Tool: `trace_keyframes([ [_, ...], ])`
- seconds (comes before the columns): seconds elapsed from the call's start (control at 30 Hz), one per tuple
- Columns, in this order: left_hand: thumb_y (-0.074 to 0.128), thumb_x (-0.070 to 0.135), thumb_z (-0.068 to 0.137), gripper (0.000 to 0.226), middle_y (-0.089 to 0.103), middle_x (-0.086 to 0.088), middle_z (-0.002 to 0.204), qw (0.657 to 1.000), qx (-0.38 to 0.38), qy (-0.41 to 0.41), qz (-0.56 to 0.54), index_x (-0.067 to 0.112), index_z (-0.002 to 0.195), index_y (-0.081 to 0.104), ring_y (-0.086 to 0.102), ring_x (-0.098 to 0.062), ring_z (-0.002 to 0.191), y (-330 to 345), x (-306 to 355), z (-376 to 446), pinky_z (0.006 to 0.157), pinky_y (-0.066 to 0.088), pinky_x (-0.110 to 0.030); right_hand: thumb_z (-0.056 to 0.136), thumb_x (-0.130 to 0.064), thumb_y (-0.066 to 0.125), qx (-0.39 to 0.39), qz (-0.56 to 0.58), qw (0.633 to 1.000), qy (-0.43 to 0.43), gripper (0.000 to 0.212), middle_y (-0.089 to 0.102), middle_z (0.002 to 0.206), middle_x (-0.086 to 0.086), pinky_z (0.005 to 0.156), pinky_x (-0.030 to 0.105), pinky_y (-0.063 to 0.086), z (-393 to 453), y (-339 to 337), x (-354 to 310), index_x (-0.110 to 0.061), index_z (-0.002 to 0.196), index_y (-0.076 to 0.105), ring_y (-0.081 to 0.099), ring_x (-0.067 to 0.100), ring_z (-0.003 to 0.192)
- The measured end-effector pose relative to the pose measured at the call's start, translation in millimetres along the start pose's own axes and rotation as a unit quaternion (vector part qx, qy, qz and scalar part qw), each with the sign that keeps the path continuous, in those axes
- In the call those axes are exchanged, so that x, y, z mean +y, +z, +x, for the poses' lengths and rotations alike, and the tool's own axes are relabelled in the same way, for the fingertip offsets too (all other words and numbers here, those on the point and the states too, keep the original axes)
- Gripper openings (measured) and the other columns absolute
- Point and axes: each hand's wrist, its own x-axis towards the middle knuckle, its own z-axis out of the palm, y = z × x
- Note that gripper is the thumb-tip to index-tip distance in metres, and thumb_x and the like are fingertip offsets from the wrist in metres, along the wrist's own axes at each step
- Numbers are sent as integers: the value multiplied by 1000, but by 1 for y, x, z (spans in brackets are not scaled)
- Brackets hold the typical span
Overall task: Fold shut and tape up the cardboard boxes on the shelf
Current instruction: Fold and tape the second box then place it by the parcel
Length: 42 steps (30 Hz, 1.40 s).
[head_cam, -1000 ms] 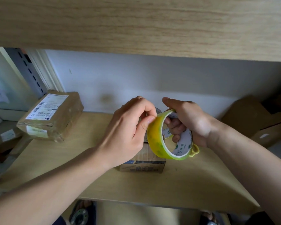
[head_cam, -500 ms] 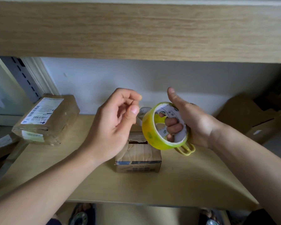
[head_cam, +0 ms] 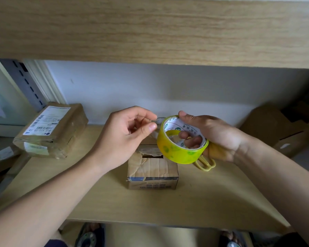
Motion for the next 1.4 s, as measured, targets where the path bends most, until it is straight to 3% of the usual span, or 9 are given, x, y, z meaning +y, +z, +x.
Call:
trace_keyframes([
  [0.23,76,12,92,15,76,1,78,995,75,49,51,24,84,76,66,-27,70,3,5,-1,65,52,-30,97,-39,63,34,-4,999,-38,35,51,74,5,43,18,36,-1,3,-1,-6,109,68,33,12,57],
  [0.4,76,14,92,17,76,4,78,986,122,93,65,29,85,76,63,-26,64,-2,16,0,59,51,-32,100,-42,59,88,42,995,-35,48,59,80,7,48,23,51,2,-5,-7,-3,127,64,56,12,54],
  [0.57,75,14,93,12,77,7,84,988,85,69,104,25,88,77,70,-22,74,-8,15,3,69,55,-29,106,-42,47,56,-36,997,-27,47,73,113,24,59,36,61,4,-14,6,-4,123,68,72,37,89],
  [0.67,74,19,94,7,75,7,83,978,68,70,186,22,91,80,67,-18,76,-15,25,10,70,52,-29,107,-39,46,63,-97,992,-46,41,77,106,20,59,34,61,3,-17,10,-8,119,70,76,34,88],
  [0.83,75,23,93,7,74,9,84,945,32,123,300,23,90,81,61,-2,73,-14,55,32,66,39,-9,106,-32,54,80,-179,978,-77,27,73,109,21,61,36,62,9,-22,18,-8,112,66,77,35,87],
  [0.97,75,28,92,8,75,11,82,934,-9,110,340,25,89,81,62,-10,78,-5,64,39,68,42,-11,104,-20,59,109,-359,916,-143,11,74,90,12,51,29,57,16,-24,26,-13,108,66,73,18,64],
  [1.03,74,30,93,9,75,11,82,933,-26,90,349,25,89,81,63,-7,78,-2,65,41,70,44,-14,102,-22,62,127,-429,873,-191,9,75,84,5,52,34,56,23,-28,31,-19,107,70,71,18,66],
  [1.2,76,31,91,9,72,16,75,941,-63,35,330,28,84,80,64,3,77,-1,63,49,63,41,-5,104,-20,62,62,-413,869,-265,9,75,87,7,70,47,59,27,-37,36,-21,106,70,71,30,80],
  [1.4,74,29,93,13,73,15,75,954,-119,-9,276,29,80,77,65,-3,71,1,50,45,70,49,-23,103,-23,57,30,-396,863,-310,11,75,94,4,77,55,58,27,-35,40,-20,106,68,71,32,88],
])
